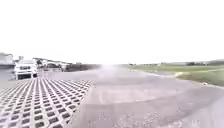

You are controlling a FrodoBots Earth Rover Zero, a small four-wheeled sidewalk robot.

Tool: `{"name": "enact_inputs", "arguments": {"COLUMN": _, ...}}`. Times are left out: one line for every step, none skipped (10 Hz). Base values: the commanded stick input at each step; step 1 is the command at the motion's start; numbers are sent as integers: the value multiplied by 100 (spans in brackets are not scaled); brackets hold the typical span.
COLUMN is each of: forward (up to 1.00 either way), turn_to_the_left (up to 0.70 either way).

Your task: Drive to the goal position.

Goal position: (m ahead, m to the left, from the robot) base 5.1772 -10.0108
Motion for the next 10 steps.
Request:
{"name": "enact_inputs", "arguments": {"forward": 5, "turn_to_the_left": 0}}
{"name": "enact_inputs", "arguments": {"forward": 5, "turn_to_the_left": 0}}
{"name": "enact_inputs", "arguments": {"forward": 5, "turn_to_the_left": 0}}
{"name": "enact_inputs", "arguments": {"forward": 5, "turn_to_the_left": 0}}
{"name": "enact_inputs", "arguments": {"forward": 5, "turn_to_the_left": 0}}
{"name": "enact_inputs", "arguments": {"forward": 5, "turn_to_the_left": 0}}
{"name": "enact_inputs", "arguments": {"forward": 5, "turn_to_the_left": 0}}
{"name": "enact_inputs", "arguments": {"forward": 6, "turn_to_the_left": 0}}
{"name": "enact_inputs", "arguments": {"forward": 6, "turn_to_the_left": 0}}
{"name": "enact_inputs", "arguments": {"forward": 5, "turn_to_the_left": 0}}
